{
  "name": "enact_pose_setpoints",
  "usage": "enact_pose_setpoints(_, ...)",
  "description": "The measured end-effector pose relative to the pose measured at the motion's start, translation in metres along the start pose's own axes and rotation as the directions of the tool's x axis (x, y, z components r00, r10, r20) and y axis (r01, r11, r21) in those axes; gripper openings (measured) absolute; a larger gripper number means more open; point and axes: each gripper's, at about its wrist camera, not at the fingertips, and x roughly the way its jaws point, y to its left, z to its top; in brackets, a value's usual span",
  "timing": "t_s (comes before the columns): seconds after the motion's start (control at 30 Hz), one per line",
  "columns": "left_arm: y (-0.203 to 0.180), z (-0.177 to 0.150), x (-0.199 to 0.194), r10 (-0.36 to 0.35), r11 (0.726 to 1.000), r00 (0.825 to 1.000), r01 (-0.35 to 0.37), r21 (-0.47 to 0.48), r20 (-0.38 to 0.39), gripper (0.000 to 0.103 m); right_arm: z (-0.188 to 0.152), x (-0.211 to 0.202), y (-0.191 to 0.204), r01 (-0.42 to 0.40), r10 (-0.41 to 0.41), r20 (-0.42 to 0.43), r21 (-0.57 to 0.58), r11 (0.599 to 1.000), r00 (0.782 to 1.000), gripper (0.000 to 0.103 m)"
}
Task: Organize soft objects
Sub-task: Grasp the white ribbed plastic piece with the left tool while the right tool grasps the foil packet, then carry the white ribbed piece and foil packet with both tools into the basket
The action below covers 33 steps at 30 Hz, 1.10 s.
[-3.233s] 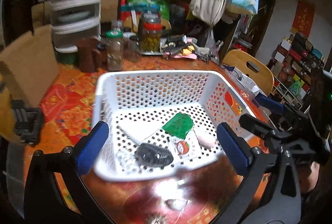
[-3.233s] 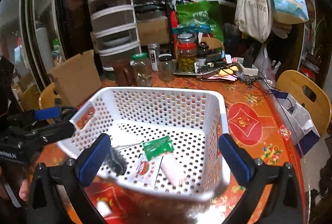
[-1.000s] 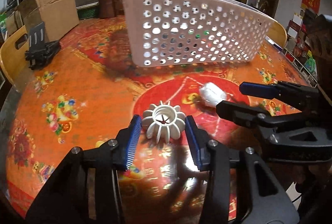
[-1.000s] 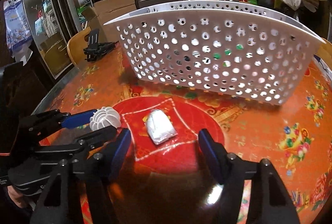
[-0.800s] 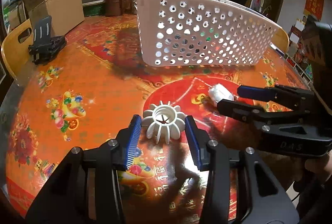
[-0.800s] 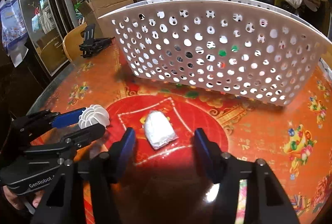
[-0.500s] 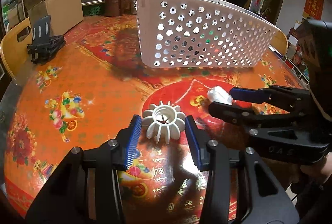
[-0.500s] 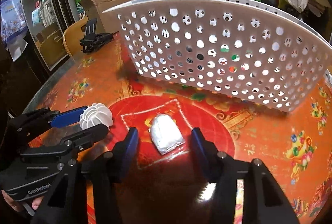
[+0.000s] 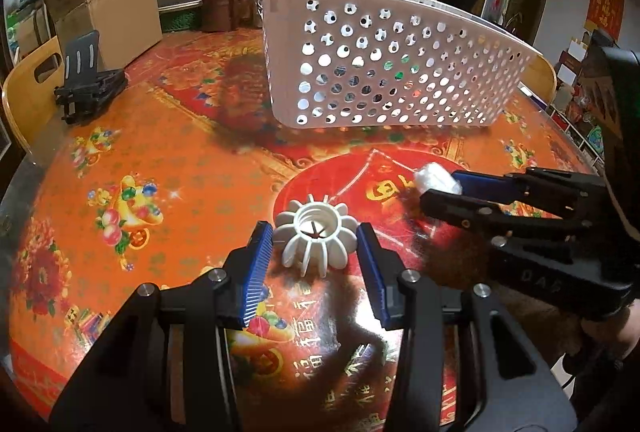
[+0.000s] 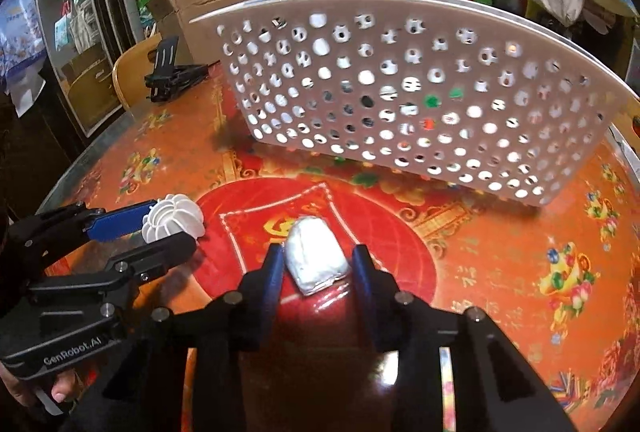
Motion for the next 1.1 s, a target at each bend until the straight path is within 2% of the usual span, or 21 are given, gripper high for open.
enact_pose_setpoints(0.13,-0.009,-0.004,-0.008,0.028,0.999,0.998,-0.030,0.039,0.052,0.041,-0.007,-0.014,-0.014,0.016,-0.016,0.021,0.025,1.000,1.000,0.034)
enact_pose_setpoints(0.63,-0.041,-0.001,-0.034,-0.034,0.996,0.995,0.026,0.089,0.090,0.041,-0.034,-0.061,-0.053,0.047,-0.056,0.082,0.101,0.994,0.995,0.034)
enact_pose_setpoints(1.1,-0.057,0.018,-0.062,-0.085,0.991,0.988,0.071,0.111,0.127,0.041,-0.031,-0.116,-0.065,0.069,-0.088,0.176,0.111,0.991,0.981,0.034)
